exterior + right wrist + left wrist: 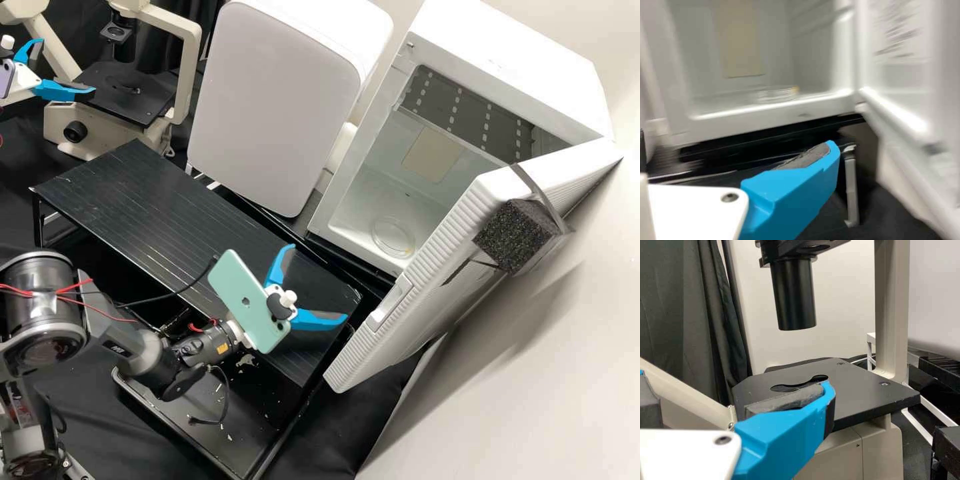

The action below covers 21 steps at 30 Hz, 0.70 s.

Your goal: Take the petri dish out of the incubator

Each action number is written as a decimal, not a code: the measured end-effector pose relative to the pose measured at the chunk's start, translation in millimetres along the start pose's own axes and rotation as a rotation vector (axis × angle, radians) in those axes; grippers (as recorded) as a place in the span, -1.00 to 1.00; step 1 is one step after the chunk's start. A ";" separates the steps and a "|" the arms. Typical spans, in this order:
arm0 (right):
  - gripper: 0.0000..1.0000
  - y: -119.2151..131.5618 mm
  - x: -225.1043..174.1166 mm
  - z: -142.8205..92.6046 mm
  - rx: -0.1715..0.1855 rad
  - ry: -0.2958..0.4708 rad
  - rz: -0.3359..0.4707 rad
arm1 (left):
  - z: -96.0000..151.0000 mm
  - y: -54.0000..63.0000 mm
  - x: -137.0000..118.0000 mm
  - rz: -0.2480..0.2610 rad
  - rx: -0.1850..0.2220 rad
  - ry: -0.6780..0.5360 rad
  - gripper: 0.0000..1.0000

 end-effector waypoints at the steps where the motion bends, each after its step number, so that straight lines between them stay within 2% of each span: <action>1: 1.00 3.9 4.3 2.5 -0.003 -0.002 0.013 | 0.0 0.0 0.0 0.000 0.000 0.000 1.00; 12: 1.00 29.1 66.6 1.5 -0.044 0.088 0.081 | 0.0 0.0 0.0 0.000 0.000 0.000 1.00; 21: 1.00 20.0 119.5 1.1 -0.058 0.058 0.014 | 0.0 0.0 0.0 0.000 0.000 0.000 1.00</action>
